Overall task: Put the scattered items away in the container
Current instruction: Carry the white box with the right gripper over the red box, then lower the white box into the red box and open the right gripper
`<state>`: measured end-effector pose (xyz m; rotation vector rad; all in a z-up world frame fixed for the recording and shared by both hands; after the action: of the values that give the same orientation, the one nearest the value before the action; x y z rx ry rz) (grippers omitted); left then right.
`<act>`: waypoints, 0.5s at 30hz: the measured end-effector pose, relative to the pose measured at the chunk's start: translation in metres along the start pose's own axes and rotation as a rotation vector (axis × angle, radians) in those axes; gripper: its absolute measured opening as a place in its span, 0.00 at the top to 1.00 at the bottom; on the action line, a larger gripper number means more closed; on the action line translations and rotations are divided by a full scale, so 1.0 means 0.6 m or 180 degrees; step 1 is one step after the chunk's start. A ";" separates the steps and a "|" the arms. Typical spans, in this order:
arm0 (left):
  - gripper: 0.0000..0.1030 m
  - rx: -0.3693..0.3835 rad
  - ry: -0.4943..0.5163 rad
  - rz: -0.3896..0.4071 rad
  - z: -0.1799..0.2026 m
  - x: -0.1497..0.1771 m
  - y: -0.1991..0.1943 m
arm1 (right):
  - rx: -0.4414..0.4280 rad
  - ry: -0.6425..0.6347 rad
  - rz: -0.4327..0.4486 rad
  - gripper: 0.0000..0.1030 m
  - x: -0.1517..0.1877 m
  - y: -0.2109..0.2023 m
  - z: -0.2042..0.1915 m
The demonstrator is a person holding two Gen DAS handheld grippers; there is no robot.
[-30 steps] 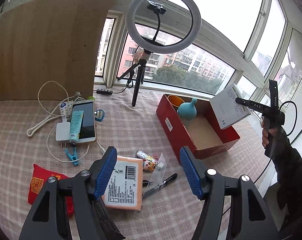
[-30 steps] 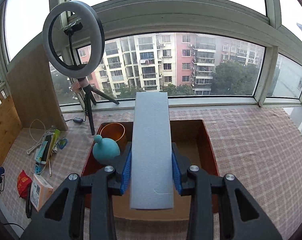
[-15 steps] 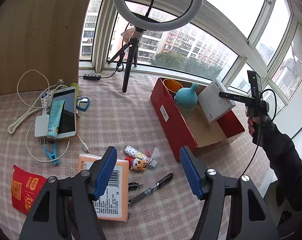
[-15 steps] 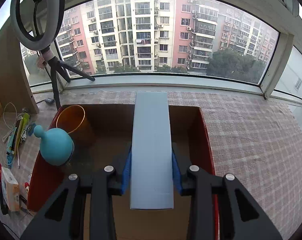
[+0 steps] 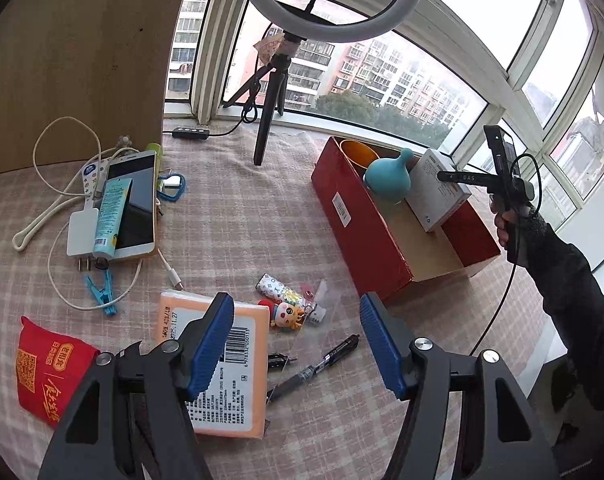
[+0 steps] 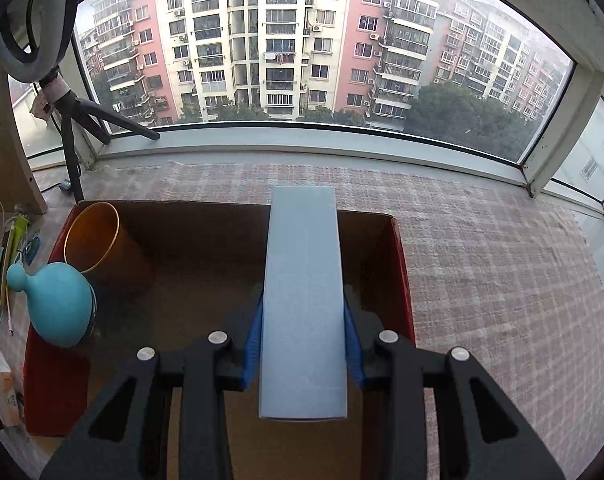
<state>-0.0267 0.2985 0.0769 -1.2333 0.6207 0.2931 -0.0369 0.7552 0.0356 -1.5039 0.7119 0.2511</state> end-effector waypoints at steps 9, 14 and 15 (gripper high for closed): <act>0.40 0.0026 -0.0003 -0.0004 0.000 0.001 0.002 | -0.0010 0.0056 -0.0073 0.67 -0.009 -0.013 0.036; 0.40 0.0039 0.0013 -0.0009 0.002 0.001 0.003 | 0.0008 -0.0026 -0.0095 0.67 -0.007 -0.021 0.037; 0.40 0.0044 0.0011 -0.0010 0.001 0.001 0.004 | 0.0016 -0.0040 -0.0101 0.67 -0.006 -0.024 0.038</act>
<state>-0.0272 0.2997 0.0748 -1.2217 0.6227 0.2839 -0.0254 0.7766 0.0475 -1.5065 0.6778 0.2343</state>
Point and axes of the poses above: each gripper's, at about its wrist camera, not at the fingertips, and y roughly the way its jaws point, z to its right, x to its underside, the point moved 10 cm from there along y, roughly the way its jaws point, and after that the axes turned 10 degrees about -x, right-handed, at the moved point
